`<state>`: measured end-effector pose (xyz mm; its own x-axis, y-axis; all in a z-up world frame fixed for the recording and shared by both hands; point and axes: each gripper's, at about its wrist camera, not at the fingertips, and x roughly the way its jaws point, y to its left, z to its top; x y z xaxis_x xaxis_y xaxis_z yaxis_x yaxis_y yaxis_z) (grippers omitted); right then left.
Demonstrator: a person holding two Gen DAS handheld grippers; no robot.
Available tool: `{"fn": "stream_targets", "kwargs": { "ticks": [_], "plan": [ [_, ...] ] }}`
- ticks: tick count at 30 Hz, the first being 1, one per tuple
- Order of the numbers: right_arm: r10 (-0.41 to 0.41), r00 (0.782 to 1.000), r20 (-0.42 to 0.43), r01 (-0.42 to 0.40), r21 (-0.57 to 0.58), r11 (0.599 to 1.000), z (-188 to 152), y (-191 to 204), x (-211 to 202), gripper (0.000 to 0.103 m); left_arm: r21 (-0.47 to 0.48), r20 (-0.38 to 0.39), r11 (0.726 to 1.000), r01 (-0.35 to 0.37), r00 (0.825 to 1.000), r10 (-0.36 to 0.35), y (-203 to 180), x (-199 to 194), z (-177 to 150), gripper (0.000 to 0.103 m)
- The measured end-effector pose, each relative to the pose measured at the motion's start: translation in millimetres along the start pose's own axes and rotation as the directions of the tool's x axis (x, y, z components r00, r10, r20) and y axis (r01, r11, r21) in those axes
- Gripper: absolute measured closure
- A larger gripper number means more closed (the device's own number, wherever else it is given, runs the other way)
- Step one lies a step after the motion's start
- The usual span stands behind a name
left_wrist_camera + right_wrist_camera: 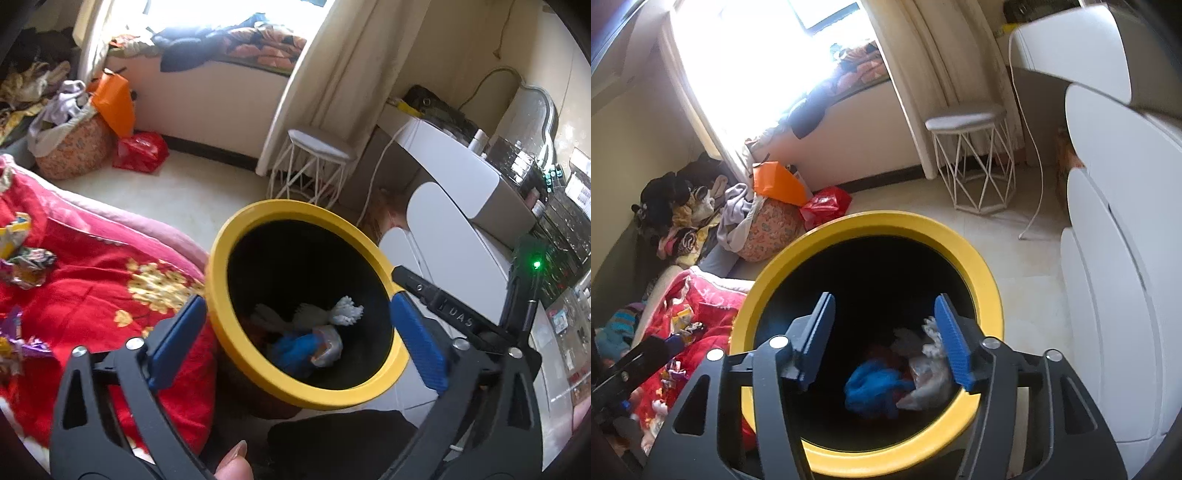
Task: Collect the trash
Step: 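Move both open tools back over the wrappers on the bedspread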
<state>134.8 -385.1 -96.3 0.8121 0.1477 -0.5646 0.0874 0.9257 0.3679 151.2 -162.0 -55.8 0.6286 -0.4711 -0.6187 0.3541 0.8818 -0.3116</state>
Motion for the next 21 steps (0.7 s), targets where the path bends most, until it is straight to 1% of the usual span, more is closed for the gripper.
{"fn": "stream_targets", "kwargs": {
  "ticks": [5,14,21],
  "plan": [
    [0.01,0.999,0.045,-0.008,-0.051,0.999,2.3,13.4,-8.0,0.034,0.002,0.031,0.999,-0.043,0.999,0.043,6.8,-15.6,-2.3,0.011],
    [0.033,0.997,0.064,-0.026,-0.115,0.993,4.2,37.2,-14.2,0.033,-0.02,0.071,0.997,-0.079,0.994,0.08,19.7,-37.0,-2.6,0.011],
    [0.067,0.995,0.075,-0.054,-0.156,0.986,2.9,58.3,-21.7,0.033,-0.03,0.108,0.994,-0.107,0.988,0.11,29.3,-55.3,-0.4,0.011]
  ]
}}
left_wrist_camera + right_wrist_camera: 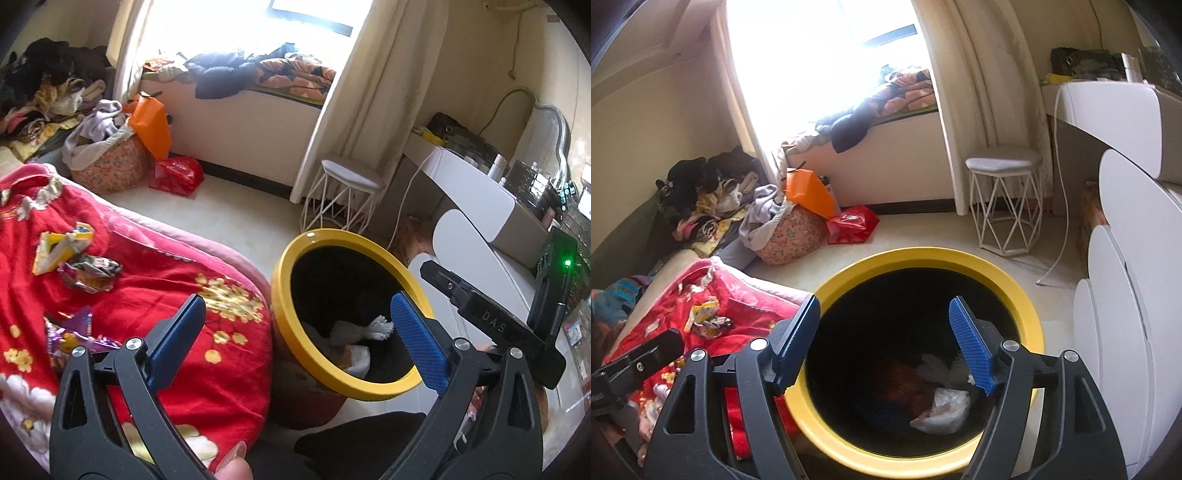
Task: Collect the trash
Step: 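Move both open tools back over the wrappers on the bedspread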
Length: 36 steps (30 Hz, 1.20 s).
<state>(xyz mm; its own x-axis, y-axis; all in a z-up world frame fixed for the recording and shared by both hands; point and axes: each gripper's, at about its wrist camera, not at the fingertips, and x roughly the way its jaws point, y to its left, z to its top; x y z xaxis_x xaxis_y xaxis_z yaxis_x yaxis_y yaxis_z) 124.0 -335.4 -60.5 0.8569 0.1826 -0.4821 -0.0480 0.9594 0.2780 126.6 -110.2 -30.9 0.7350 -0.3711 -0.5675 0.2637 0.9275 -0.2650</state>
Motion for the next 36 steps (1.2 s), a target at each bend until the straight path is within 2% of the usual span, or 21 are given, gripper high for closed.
{"fn": "stream_targets", "kwargs": {
  "ticks": [20,36],
  "plan": [
    [0.101,0.994,-0.028,-0.104,-0.13,0.986,-8.4,76.4,-1.9,0.033,-0.078,0.09,0.994,-0.082,0.992,0.089,51.0,-41.1,7.3,0.011],
    [0.17,0.983,-0.074,-0.183,-0.236,0.954,-21.0,126.8,2.2,0.033,-0.168,0.119,0.978,-0.126,0.982,0.147,98.3,-58.2,7.3,0.011]
  ]
}}
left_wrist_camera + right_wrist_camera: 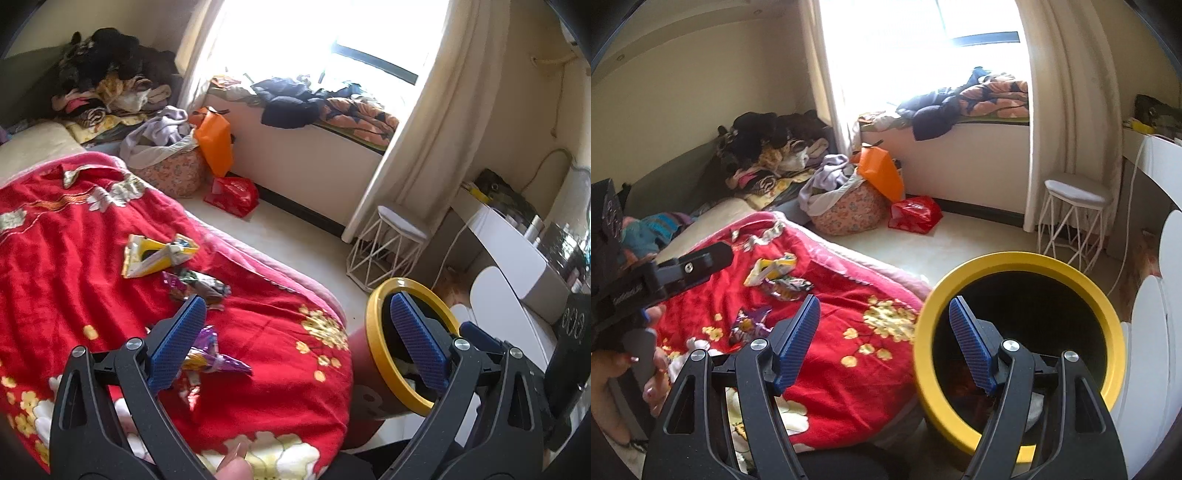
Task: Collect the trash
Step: 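Move both open tools back over the wrappers on the bedspread, then grasp the yellow chip bag with the left tool while the right tool grasps the purple wrapper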
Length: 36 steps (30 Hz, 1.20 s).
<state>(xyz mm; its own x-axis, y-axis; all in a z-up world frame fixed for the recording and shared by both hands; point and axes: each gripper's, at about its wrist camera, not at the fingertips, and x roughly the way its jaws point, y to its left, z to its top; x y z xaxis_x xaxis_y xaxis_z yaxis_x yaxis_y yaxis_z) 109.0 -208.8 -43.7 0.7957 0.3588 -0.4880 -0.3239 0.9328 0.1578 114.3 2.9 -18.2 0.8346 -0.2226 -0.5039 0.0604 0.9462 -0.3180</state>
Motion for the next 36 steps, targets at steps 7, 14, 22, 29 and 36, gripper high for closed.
{"fn": "stream_targets", "kwargs": {
  "ticks": [7,14,22,29,36],
  "plan": [
    [0.052,0.998,-0.034,-0.053,-0.049,0.997,-3.4,23.7,15.3,0.033,-0.041,0.021,0.998,-0.049,0.999,0.049,29.1,-4.6,7.2,0.011],
    [0.11,0.989,-0.096,-0.121,-0.109,0.987,-7.0,51.7,39.0,0.033,-0.094,0.035,0.989,-0.112,0.993,0.116,70.7,-9.5,15.5,0.011],
    [0.177,0.963,-0.201,-0.216,-0.19,0.958,-17.9,89.9,76.8,0.034,-0.114,0.008,0.978,-0.178,0.984,0.18,113.8,-3.9,16.5,0.011],
    [0.191,0.945,-0.265,-0.255,-0.233,0.938,-25.1,110.0,106.3,0.04,-0.179,-0.057,0.966,-0.188,0.982,0.181,147.4,18.2,13.2,0.017],
    [0.189,0.932,-0.309,-0.27,-0.245,0.931,-29.7,114.7,130.7,0.046,-0.237,-0.114,0.955,-0.177,0.982,0.153,163.8,45.4,15.4,0.043]
  ]
}}
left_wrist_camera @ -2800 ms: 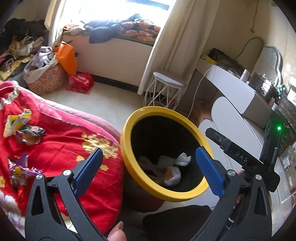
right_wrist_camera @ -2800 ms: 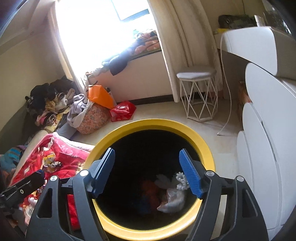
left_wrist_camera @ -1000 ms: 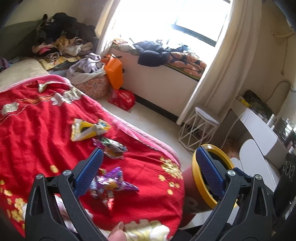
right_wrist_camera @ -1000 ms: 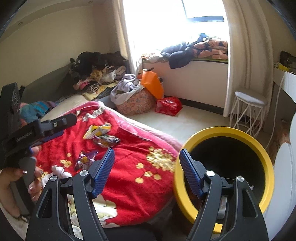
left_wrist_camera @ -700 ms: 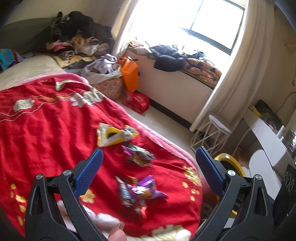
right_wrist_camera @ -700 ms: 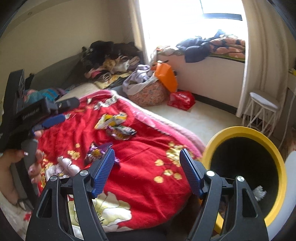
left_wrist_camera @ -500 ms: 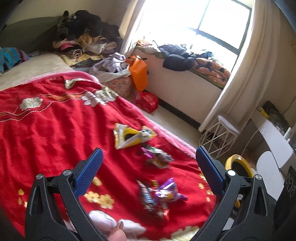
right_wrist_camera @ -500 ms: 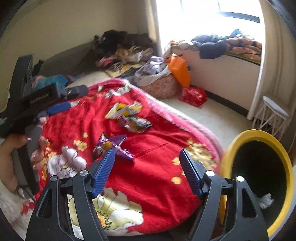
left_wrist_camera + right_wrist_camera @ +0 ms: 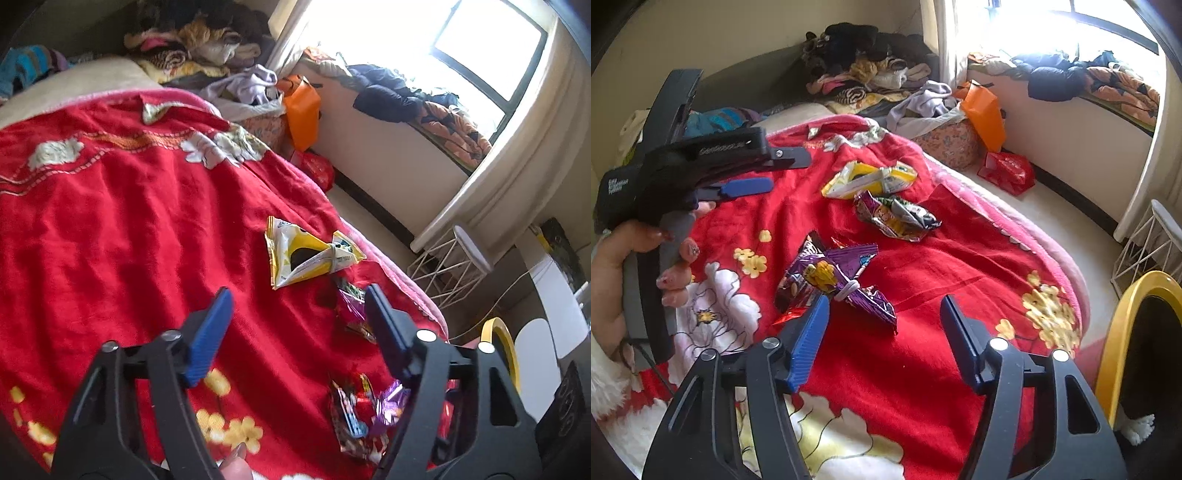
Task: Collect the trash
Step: 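Grasp the yellow chip bag with the left tool while the right tool grasps the purple wrapper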
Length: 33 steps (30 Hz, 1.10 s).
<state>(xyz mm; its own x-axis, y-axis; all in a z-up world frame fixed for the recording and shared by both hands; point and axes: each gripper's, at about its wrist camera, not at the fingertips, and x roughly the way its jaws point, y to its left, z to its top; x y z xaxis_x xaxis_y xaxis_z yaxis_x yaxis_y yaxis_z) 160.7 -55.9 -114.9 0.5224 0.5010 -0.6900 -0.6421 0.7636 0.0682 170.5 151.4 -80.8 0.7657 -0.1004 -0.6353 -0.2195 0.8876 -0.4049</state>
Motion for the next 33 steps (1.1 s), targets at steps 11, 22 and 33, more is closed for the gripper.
{"fn": "stream_targets", "kwargs": {
  "ticks": [11,22,33],
  "plan": [
    [0.054,0.997,-0.06,-0.055,-0.027,0.998,-12.5,4.8,13.9,0.088,-0.102,-0.091,0.995,0.021,0.995,-0.03,10.2,49.0,9.4,0.053],
    [0.08,0.997,-0.012,-0.079,0.071,0.994,-20.7,-5.2,-11.2,0.09,-0.206,-0.106,0.978,0.035,0.993,-0.058,20.7,69.5,10.6,0.082],
    [0.075,0.997,0.019,-0.076,0.075,0.994,-18.2,-3.4,-23.5,0.09,-0.202,-0.025,0.976,0.078,0.996,-0.085,18.4,30.0,13.4,0.099]
  ]
}}
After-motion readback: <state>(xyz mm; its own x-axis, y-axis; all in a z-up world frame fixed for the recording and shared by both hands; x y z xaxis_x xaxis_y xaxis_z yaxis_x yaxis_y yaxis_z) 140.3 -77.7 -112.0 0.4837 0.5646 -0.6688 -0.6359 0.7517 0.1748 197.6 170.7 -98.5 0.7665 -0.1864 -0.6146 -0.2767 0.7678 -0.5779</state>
